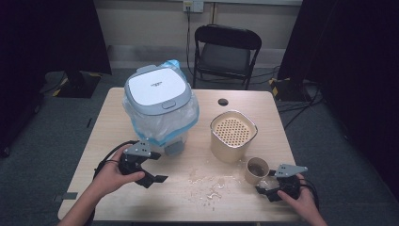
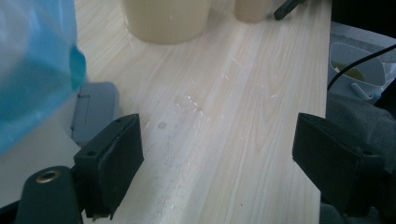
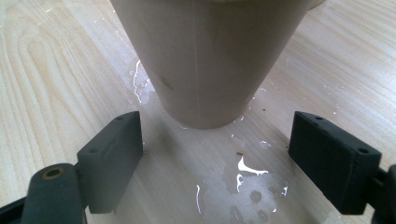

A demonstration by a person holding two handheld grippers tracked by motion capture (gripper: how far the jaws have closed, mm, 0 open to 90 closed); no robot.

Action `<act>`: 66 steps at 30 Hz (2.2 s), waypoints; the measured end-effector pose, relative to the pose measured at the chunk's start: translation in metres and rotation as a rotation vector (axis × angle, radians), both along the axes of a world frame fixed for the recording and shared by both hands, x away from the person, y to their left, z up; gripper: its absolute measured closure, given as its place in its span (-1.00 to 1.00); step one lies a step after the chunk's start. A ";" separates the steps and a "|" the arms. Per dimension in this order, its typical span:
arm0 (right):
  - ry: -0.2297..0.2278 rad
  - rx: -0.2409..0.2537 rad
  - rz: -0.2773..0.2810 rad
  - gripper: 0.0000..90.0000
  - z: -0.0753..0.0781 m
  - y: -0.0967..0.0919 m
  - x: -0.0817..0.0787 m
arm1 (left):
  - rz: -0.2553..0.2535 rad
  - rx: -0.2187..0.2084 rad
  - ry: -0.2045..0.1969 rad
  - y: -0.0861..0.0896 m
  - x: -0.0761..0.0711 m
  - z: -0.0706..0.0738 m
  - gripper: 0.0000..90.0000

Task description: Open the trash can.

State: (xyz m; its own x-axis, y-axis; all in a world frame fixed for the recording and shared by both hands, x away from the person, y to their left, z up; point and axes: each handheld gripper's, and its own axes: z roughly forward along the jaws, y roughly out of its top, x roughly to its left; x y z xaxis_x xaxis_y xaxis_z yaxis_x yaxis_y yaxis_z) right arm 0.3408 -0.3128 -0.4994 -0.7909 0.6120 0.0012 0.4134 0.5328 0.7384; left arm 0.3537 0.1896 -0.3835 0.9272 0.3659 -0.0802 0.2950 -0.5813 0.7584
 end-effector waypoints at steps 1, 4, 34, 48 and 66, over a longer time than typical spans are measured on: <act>0.000 0.000 0.000 -0.62 0.000 0.000 0.000 | -0.002 0.003 -0.007 -0.001 0.001 0.004 -0.64; -0.001 0.000 -0.001 -0.62 0.000 0.000 0.000 | 0.004 -0.017 -0.004 -0.003 0.003 0.017 -0.64; -0.002 -0.003 -0.011 -0.62 0.000 0.000 -0.002 | 0.013 0.000 -0.047 -0.022 0.027 0.086 -0.63; -0.003 -0.001 -0.013 -0.62 0.000 0.000 -0.002 | 0.013 0.012 -0.081 -0.036 0.042 0.110 -0.63; -0.003 0.001 -0.013 -0.62 0.000 0.000 -0.003 | 0.080 0.015 -0.145 -0.035 0.072 0.123 -0.63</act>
State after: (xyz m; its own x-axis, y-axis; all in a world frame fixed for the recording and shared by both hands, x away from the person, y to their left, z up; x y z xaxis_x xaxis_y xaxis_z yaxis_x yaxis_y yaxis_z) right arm 0.3373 -0.3131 -0.4996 -0.7826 0.6225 -0.0011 0.4180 0.5267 0.7402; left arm 0.4257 0.1547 -0.2600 0.8966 0.4390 0.0588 0.2285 -0.5722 0.7877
